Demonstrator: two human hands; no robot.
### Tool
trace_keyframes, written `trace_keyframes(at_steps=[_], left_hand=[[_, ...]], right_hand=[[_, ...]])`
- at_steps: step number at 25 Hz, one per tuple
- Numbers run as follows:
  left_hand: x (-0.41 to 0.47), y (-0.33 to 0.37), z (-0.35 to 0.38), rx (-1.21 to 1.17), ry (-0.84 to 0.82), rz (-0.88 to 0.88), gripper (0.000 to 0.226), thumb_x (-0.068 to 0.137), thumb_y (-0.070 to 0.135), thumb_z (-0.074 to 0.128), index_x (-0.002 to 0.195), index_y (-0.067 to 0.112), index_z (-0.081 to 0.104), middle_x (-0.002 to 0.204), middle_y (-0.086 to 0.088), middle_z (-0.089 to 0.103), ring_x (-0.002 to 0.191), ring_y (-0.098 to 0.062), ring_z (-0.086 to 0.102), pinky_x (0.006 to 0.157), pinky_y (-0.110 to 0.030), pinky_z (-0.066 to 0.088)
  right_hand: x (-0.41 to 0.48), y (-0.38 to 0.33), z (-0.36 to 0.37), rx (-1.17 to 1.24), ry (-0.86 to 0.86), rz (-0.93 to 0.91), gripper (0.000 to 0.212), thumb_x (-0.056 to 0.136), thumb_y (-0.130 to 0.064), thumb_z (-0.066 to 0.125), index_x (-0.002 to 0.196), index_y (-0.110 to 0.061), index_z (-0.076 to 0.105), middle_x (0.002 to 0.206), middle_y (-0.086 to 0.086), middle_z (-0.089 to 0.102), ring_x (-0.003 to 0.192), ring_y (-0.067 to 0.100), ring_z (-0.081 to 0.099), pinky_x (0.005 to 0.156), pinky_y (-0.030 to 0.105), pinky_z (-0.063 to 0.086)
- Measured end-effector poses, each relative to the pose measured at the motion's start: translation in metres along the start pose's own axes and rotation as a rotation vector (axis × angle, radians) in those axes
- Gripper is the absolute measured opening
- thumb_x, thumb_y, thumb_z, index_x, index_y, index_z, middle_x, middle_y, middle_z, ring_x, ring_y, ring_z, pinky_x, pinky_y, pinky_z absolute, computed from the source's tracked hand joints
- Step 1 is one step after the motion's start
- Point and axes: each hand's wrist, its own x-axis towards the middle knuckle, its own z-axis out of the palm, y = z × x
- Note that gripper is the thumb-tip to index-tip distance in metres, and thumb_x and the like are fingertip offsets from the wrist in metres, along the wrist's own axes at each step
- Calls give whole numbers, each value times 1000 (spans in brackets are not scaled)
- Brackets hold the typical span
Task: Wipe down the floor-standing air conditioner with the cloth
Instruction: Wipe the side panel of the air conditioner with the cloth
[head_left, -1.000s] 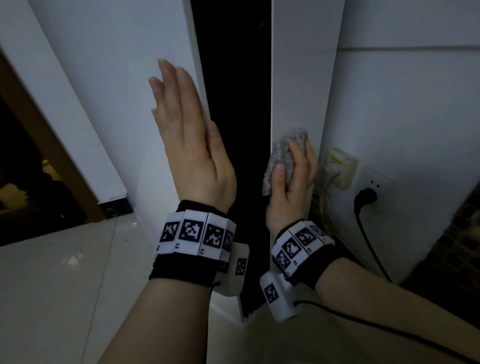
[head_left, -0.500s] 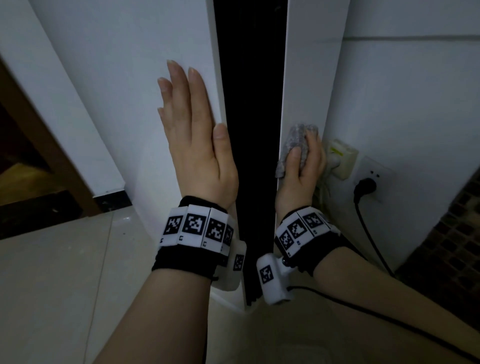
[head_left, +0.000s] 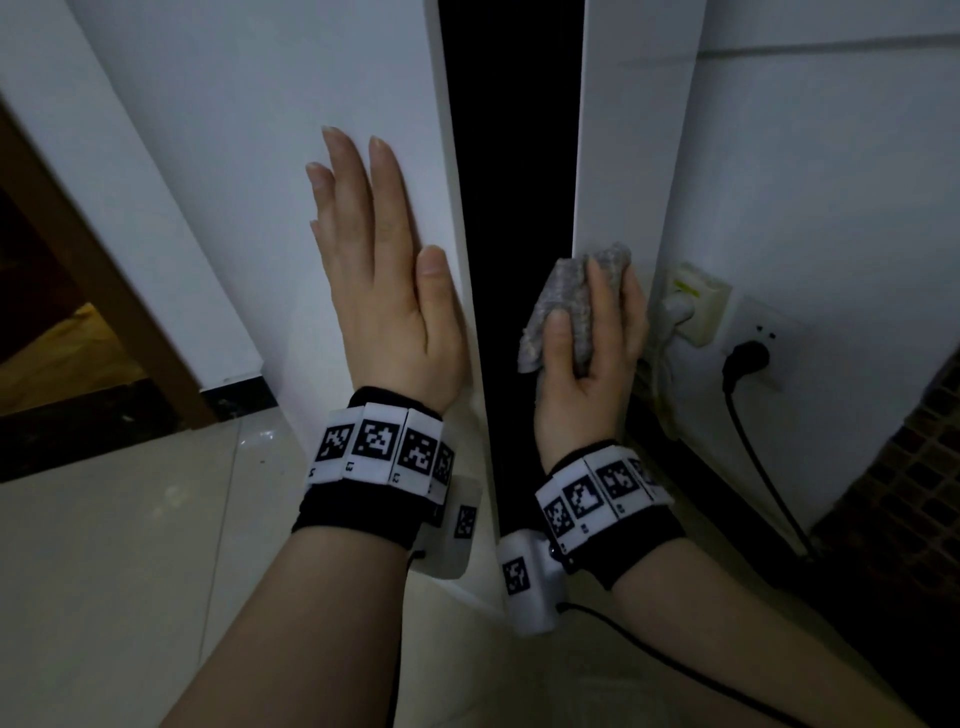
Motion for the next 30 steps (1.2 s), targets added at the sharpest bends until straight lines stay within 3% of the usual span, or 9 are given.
trace_keyframes(at_steps=[3, 7, 10, 15, 19, 22, 24, 28, 30], left_hand=[[-4, -3, -2, 22, -17, 6, 54, 96, 15, 28, 142, -13, 21, 148, -40, 14, 140, -50, 8, 118, -50, 5], [-4, -5, -2, 12, -13, 9, 55, 96, 15, 28, 142, -14, 21, 148, -40, 13, 140, -51, 8, 118, -49, 5], [-7, -5, -1, 15, -12, 4, 55, 96, 15, 27, 142, -14, 20, 148, -40, 12, 140, -50, 8, 118, -49, 5], [-8, 0, 3, 16, 4, -5, 56, 96, 14, 28, 141, -17, 17, 148, -40, 11, 140, -51, 8, 119, -42, 0], [-12, 4, 7, 35, 1, -8, 60, 95, 18, 27, 140, -19, 16, 148, -40, 10, 140, -51, 7, 118, -41, -1], [-12, 6, 7, 22, 16, -31, 62, 96, 23, 26, 142, -17, 14, 149, -38, 9, 141, -48, 5, 119, -40, -1], [-13, 5, 8, 23, 20, -30, 63, 96, 24, 26, 142, -16, 13, 150, -37, 8, 142, -46, 5, 119, -41, 0], [-13, 4, 11, 14, 36, -40, 63, 96, 25, 27, 143, -14, 11, 151, -36, 7, 142, -43, 3, 118, -45, 1], [-13, 3, 13, 15, 54, -39, 63, 96, 25, 28, 144, -13, 11, 151, -36, 6, 143, -42, 3, 118, -45, 1]], right_hand=[[-9, -1, 2, -22, -10, -65, 38, 91, -23, 54, 126, -32, 41, 147, 14, 22, 137, 18, 22, 114, 20, 19], [5, 0, -1, 31, 10, 9, 36, 92, -23, 52, 125, -34, 41, 146, 11, 23, 137, 20, 25, 114, 19, 21], [-20, 5, 1, -47, -53, -102, 36, 92, -26, 52, 126, -29, 44, 146, 15, 20, 138, 28, 23, 114, 21, 21], [-14, 20, -5, 65, 35, 135, 37, 93, -25, 44, 124, -43, 34, 143, 2, 20, 132, 5, 23, 103, 1, 18], [-36, 32, -2, 0, 45, 58, 40, 94, -19, 44, 126, -41, 33, 145, 12, 20, 129, 1, 23, 101, 0, 19], [-21, 47, -9, 47, 69, 288, 34, 96, -32, 36, 122, -52, 28, 145, 2, 24, 131, 7, 28, 105, 14, 24], [-19, 54, -13, 29, 66, 276, 34, 97, -32, 35, 121, -54, 26, 148, 1, 25, 135, 14, 28, 109, 26, 24], [6, 75, -21, 85, 29, 376, 31, 101, -27, 36, 130, -38, 34, 150, 4, 24, 138, 16, 25, 113, 29, 22], [18, 80, -23, 76, 14, 396, 32, 101, -26, 36, 131, -35, 35, 150, 5, 24, 138, 15, 24, 109, 23, 21]])
